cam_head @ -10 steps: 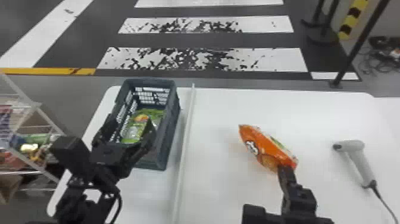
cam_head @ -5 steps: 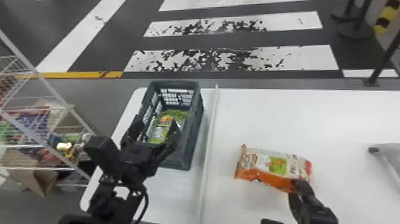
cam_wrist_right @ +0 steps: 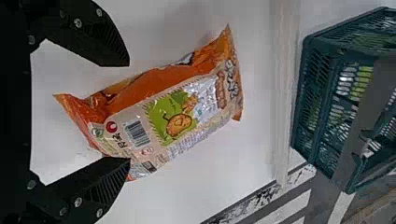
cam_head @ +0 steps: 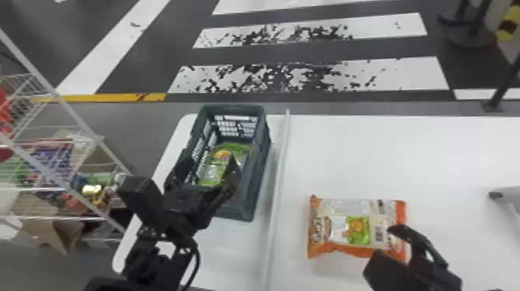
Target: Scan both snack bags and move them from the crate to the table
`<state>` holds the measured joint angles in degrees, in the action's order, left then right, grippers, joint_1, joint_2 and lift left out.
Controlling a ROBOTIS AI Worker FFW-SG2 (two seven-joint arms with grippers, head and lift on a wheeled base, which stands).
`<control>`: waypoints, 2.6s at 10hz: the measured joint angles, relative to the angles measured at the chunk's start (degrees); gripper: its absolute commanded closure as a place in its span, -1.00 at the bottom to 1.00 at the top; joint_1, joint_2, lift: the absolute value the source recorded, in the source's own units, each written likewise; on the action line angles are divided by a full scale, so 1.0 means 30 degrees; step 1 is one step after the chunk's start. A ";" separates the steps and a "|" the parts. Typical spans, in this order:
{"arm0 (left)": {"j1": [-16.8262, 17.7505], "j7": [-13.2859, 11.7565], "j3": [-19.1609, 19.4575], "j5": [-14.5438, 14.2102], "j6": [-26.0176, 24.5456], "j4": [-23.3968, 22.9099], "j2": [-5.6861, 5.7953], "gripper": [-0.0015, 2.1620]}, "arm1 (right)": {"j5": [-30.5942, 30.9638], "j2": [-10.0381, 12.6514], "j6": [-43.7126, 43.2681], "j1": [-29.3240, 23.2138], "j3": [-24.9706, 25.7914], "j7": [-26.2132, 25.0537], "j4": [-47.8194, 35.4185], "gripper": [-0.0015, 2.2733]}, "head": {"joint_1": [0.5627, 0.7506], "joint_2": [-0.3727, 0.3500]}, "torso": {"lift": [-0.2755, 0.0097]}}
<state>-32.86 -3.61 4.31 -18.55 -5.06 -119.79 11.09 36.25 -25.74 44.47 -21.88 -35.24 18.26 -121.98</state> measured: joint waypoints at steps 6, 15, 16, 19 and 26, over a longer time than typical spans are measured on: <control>-0.0151 -0.0040 0.0061 -0.0028 0.0000 -0.0112 -0.0004 -0.92 | -0.4773 0.1189 -0.4052 -0.0822 0.2637 0.2864 -0.0615 0.99 | 0.41 0.96 | 0.67; -0.0464 -0.0174 0.0412 -0.0087 0.0000 -0.0300 -0.0155 -0.92 | -0.5173 0.2599 -0.7451 0.1420 0.3133 0.4139 0.3634 0.99 | 0.41 1.00 | 0.67; -0.0496 -0.0190 0.0434 -0.0087 0.0000 -0.0329 -0.0170 -0.92 | -0.5097 0.2590 -0.7472 0.1431 0.3536 0.3880 0.3986 0.99 | 0.41 0.97 | 0.67; -0.0515 -0.0313 0.0394 -0.0087 0.0000 -0.0372 -0.0209 -0.92 | -0.4708 0.2725 -0.8549 0.1837 0.4258 0.3018 0.6338 0.99 | 0.41 0.80 | 0.67; -0.0591 -0.0350 0.0410 -0.0087 0.0000 -0.0359 -0.0210 -0.92 | -0.4655 0.3434 -1.0953 0.1704 0.4768 0.2700 0.8723 0.99 | 0.41 0.81 | 0.67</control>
<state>-34.63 -4.66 5.54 -18.81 -5.06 -120.87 10.46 22.29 -15.44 11.61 -16.77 -20.94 26.36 -95.81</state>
